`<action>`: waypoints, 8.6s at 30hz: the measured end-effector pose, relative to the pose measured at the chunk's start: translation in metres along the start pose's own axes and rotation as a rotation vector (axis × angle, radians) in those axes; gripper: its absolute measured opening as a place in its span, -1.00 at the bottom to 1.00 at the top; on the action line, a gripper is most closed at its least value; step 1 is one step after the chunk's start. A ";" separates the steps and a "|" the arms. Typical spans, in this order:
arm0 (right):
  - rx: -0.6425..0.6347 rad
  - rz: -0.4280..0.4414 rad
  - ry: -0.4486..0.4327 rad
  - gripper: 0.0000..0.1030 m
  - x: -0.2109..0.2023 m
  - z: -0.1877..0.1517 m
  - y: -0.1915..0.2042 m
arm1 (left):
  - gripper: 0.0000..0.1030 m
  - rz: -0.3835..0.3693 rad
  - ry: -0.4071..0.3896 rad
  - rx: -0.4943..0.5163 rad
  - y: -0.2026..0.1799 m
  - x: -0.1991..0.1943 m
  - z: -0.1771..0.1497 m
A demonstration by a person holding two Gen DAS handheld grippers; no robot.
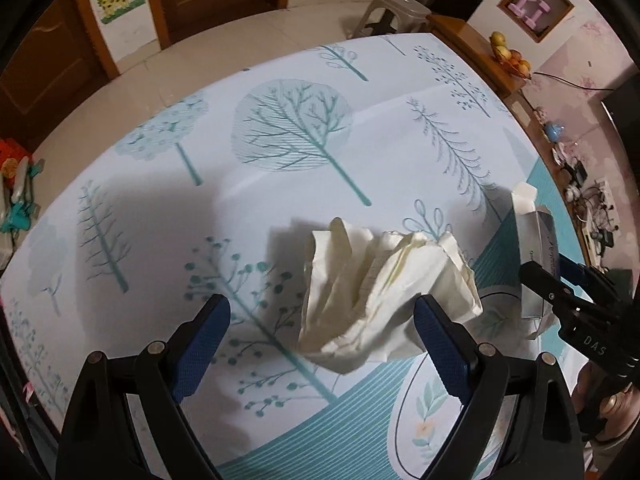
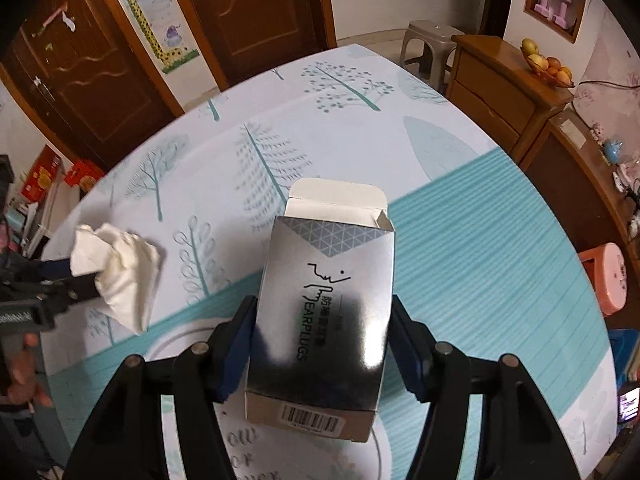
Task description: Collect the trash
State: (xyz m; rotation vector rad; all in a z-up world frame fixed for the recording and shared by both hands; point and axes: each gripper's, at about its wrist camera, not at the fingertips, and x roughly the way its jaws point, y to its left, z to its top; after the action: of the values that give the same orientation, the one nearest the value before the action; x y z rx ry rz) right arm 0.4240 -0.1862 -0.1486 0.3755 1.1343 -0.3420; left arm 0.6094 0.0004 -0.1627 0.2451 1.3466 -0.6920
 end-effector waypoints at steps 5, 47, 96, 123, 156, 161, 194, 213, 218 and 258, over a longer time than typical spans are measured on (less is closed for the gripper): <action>0.000 0.034 0.002 0.22 -0.004 -0.007 0.007 | 0.29 -0.085 0.005 -0.001 -0.009 0.008 0.006; -0.116 0.409 -0.067 0.22 -0.194 -0.184 -0.176 | -0.58 0.162 -0.310 -0.129 -0.347 -0.128 -0.274; -0.001 0.299 0.313 0.22 0.010 -0.474 -0.278 | -0.33 0.156 -0.001 -0.266 -0.382 0.169 -0.519; -0.075 0.310 0.260 0.29 0.066 -0.476 -0.260 | 0.66 0.279 -0.084 -0.433 -0.325 0.186 -0.553; -0.200 0.316 0.062 0.55 -0.053 -0.441 -0.224 | 0.67 0.370 -0.223 -0.472 -0.343 0.049 -0.539; -0.181 0.328 0.028 0.55 -0.097 -0.420 -0.221 | 0.66 0.395 -0.255 -0.448 -0.354 0.001 -0.523; -0.364 0.336 -0.135 0.55 -0.292 -0.313 -0.164 | 0.66 0.453 -0.430 -0.497 -0.392 -0.185 -0.453; -0.393 0.350 -0.189 0.55 -0.308 -0.297 -0.164 | 0.66 0.492 -0.481 -0.504 -0.401 -0.197 -0.440; -0.394 0.348 -0.192 0.55 -0.309 -0.296 -0.165 | 0.66 0.498 -0.485 -0.501 -0.402 -0.197 -0.439; -0.397 0.330 -0.216 0.55 -0.308 -0.286 -0.169 | 0.66 0.503 -0.492 -0.499 -0.402 -0.198 -0.435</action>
State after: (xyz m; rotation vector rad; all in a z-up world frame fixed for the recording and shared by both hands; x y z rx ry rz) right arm -0.0007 -0.1831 0.0089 0.1640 0.8839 0.1325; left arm 0.0104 -0.0151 0.0125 0.0007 0.8901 0.0251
